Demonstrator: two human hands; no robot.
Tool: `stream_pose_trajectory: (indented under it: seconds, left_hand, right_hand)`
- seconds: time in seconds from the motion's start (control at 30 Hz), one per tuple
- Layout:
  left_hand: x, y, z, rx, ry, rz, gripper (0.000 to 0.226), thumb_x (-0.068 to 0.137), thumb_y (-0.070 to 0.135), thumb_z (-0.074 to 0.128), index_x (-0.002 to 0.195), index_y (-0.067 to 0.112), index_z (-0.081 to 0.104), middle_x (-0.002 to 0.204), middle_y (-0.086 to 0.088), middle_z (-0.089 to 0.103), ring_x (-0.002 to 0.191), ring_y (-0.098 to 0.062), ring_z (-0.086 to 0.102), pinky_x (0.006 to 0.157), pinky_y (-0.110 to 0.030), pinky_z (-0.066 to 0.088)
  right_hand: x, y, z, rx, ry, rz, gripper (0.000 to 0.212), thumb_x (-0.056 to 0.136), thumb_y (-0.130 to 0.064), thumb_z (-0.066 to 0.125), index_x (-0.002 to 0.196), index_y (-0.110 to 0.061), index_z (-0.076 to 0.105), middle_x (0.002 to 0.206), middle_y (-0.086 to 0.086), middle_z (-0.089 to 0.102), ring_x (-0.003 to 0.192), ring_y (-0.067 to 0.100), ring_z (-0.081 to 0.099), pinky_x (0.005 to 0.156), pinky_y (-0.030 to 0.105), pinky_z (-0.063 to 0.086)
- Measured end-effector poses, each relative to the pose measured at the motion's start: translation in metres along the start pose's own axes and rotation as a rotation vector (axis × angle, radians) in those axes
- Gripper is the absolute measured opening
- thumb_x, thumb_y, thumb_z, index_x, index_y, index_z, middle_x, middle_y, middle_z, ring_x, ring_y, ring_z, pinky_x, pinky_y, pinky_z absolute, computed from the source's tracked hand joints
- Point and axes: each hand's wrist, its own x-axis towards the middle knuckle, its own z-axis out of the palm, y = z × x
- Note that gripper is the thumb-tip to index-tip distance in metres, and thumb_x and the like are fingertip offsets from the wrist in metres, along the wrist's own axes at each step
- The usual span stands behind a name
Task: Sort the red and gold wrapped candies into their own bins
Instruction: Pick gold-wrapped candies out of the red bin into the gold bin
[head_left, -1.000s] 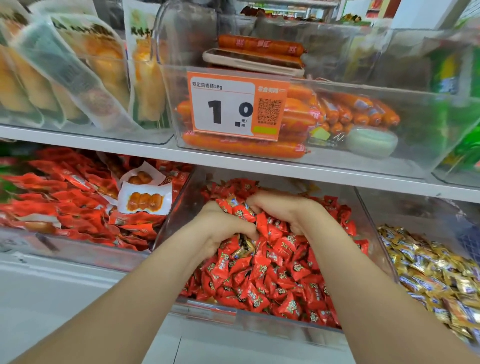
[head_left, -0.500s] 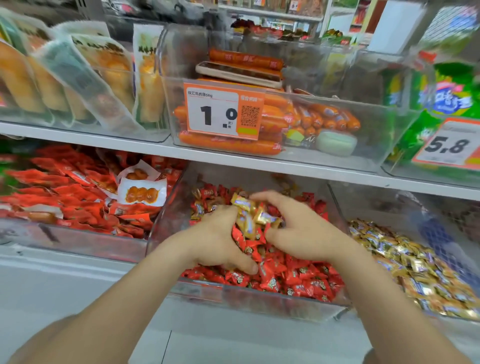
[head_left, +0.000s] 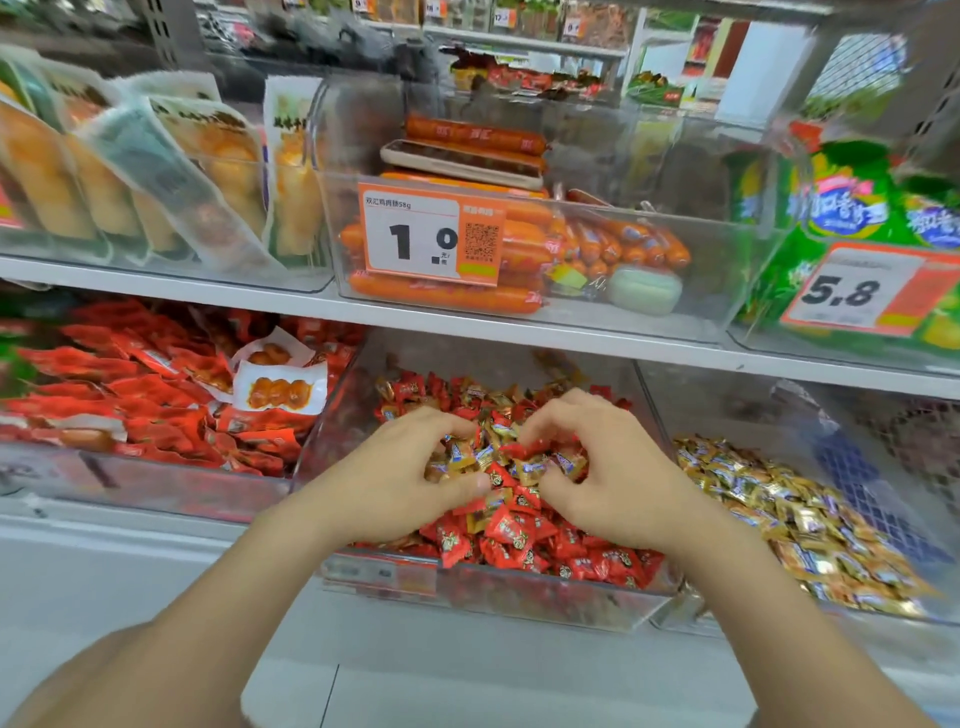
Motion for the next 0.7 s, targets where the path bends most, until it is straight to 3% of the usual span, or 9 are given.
stream_pose_trajectory:
  seconds: [0.1, 0.2, 0.27, 0.37, 0.47, 0.53, 0.6, 0.7]
  left_hand:
    - [0.005, -0.007, 0.001, 0.070, -0.059, 0.041, 0.066, 0.095, 0.048, 0.071, 0.154, 0.039, 0.044, 0.142, 0.018, 0.050, 0.117, 0.006, 0.046, 0.097, -0.014, 0.036]
    - [0.009, -0.011, -0.001, 0.067, -0.081, 0.077, 0.053, 0.091, 0.045, 0.078, 0.140, 0.043, 0.059, 0.119, 0.025, 0.059, 0.101, 0.016, 0.049, 0.081, -0.007, 0.037]
    - [0.012, -0.013, 0.000, 0.047, -0.073, 0.069, 0.038, 0.088, 0.046, 0.080, 0.125, 0.042, 0.069, 0.108, 0.026, 0.063, 0.096, 0.013, 0.053, 0.078, -0.012, 0.039]
    - [0.013, -0.016, 0.001, 0.019, -0.054, 0.022, 0.032, 0.086, 0.051, 0.080, 0.116, 0.043, 0.072, 0.114, 0.023, 0.067, 0.099, 0.002, 0.054, 0.084, -0.026, 0.045]
    - [0.014, -0.013, 0.002, -0.043, 0.007, 0.011, 0.023, 0.088, 0.047, 0.080, 0.110, 0.043, 0.074, 0.092, 0.023, 0.065, 0.078, 0.009, 0.054, 0.068, -0.019, 0.040]
    - [0.013, -0.011, 0.004, -0.085, 0.040, 0.011, 0.018, 0.089, 0.046, 0.079, 0.106, 0.046, 0.073, 0.086, 0.024, 0.063, 0.067, 0.003, 0.048, 0.064, -0.019, 0.036]
    - [0.013, -0.010, 0.005, -0.083, 0.049, 0.019, 0.016, 0.090, 0.048, 0.078, 0.104, 0.049, 0.072, 0.102, 0.023, 0.066, 0.073, -0.001, 0.048, 0.072, -0.025, 0.041]
    - [0.013, -0.010, 0.005, -0.080, 0.065, 0.025, 0.016, 0.095, 0.043, 0.074, 0.109, 0.047, 0.070, 0.115, 0.024, 0.064, 0.084, 0.005, 0.055, 0.080, -0.020, 0.044]
  right_hand:
    - [0.002, 0.003, 0.004, -0.090, -0.071, -0.044, 0.027, 0.085, -0.045, 0.068, 0.111, -0.042, 0.070, 0.098, -0.023, 0.064, 0.097, 0.002, 0.057, 0.093, 0.036, 0.049]
    - [0.006, 0.008, 0.005, -0.102, -0.085, -0.062, 0.028, 0.089, -0.049, 0.076, 0.115, -0.039, 0.075, 0.096, -0.023, 0.069, 0.094, 0.000, 0.059, 0.089, 0.028, 0.047]
    - [0.008, 0.009, 0.005, -0.071, -0.101, -0.051, 0.028, 0.092, -0.044, 0.077, 0.118, -0.036, 0.077, 0.097, -0.021, 0.069, 0.090, -0.003, 0.059, 0.085, 0.022, 0.041]
    - [0.008, 0.010, 0.005, -0.017, -0.065, -0.033, 0.019, 0.097, -0.036, 0.073, 0.115, -0.034, 0.078, 0.099, -0.024, 0.068, 0.086, -0.001, 0.059, 0.080, 0.020, 0.040]
    - [0.008, 0.015, 0.000, 0.122, 0.039, 0.015, 0.017, 0.099, -0.023, 0.068, 0.107, -0.032, 0.079, 0.083, -0.032, 0.069, 0.065, 0.000, 0.063, 0.062, 0.010, 0.041]
    - [0.007, 0.015, 0.000, 0.154, 0.027, 0.019, 0.020, 0.099, -0.019, 0.070, 0.113, -0.031, 0.078, 0.084, -0.023, 0.072, 0.072, -0.002, 0.065, 0.067, 0.011, 0.044]
    - [0.005, 0.018, 0.002, 0.132, 0.008, -0.007, 0.025, 0.096, -0.024, 0.075, 0.119, -0.033, 0.075, 0.092, -0.017, 0.072, 0.087, -0.001, 0.066, 0.075, 0.014, 0.045]
    - [0.001, 0.023, -0.001, 0.059, 0.014, -0.031, 0.030, 0.091, -0.034, 0.079, 0.121, -0.037, 0.074, 0.101, -0.021, 0.072, 0.100, -0.001, 0.063, 0.087, 0.017, 0.046]
